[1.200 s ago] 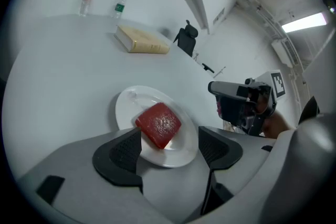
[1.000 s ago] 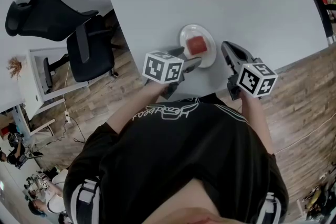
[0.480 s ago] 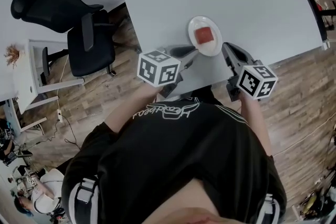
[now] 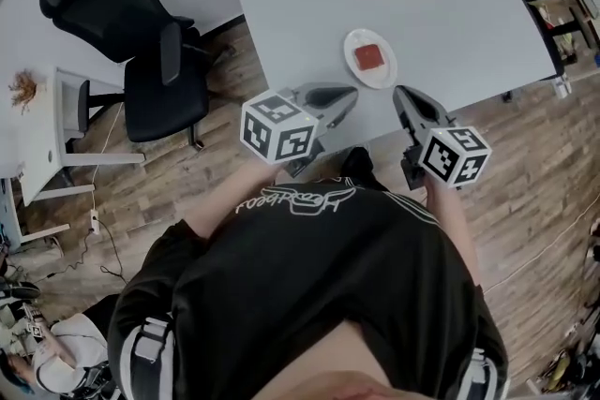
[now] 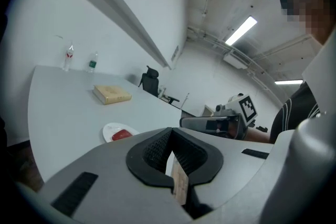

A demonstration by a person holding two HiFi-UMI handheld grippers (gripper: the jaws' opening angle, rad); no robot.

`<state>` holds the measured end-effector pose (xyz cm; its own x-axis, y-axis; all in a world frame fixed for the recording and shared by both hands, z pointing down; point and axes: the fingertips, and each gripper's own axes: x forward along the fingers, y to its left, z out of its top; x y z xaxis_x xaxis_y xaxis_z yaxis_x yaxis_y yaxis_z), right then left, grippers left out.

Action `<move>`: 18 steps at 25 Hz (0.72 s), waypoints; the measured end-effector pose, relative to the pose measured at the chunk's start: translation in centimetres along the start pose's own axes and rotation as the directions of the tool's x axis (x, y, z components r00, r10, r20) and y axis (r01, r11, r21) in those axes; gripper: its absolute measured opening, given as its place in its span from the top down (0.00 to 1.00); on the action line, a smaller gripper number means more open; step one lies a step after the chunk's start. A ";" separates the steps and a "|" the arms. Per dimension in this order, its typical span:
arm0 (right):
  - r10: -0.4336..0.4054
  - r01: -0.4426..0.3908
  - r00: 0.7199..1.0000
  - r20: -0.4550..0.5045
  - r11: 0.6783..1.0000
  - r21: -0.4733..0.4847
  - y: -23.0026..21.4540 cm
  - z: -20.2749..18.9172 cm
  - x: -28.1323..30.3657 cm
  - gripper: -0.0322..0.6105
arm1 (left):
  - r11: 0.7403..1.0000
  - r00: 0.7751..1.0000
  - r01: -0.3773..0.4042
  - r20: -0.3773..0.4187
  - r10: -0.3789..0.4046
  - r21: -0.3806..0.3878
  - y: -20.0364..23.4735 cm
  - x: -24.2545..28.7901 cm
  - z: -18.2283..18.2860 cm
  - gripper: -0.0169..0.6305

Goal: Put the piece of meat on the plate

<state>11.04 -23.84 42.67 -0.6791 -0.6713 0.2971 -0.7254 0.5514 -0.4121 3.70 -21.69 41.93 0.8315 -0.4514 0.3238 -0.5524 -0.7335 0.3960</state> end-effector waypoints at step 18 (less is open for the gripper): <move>0.124 -0.094 0.975 0.186 0.983 -0.159 13.5 1.9 -9.3 0.93 | 0.985 0.952 0.156 0.254 -0.171 0.080 -11.0 -10.4 3.4 0.96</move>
<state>7.78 -11.04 32.71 -0.7306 -0.6782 0.0789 -0.6668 0.6839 -0.2959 1.31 -10.65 31.31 0.9012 -0.4328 0.0225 -0.4094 -0.8331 0.3719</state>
